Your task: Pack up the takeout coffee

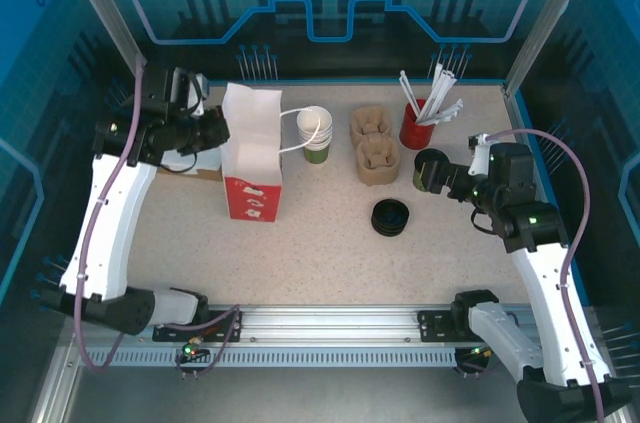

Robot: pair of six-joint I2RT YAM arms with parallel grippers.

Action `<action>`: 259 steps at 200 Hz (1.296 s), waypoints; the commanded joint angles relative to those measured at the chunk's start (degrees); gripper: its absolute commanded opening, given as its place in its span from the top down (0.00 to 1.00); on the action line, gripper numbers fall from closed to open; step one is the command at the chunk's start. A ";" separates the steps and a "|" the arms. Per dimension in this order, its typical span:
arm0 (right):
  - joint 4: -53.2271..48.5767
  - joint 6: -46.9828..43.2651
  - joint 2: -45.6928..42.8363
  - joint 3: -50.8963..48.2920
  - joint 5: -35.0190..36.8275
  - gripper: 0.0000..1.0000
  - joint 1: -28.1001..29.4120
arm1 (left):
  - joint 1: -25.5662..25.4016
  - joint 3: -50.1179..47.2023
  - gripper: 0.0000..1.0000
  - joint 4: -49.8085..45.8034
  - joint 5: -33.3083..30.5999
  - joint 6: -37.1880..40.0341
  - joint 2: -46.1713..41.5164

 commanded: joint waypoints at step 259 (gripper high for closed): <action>-7.10 -4.98 34.61 19.29 -1.66 0.39 8.29 | -8.04 -13.47 0.34 10.25 3.72 -8.63 -7.35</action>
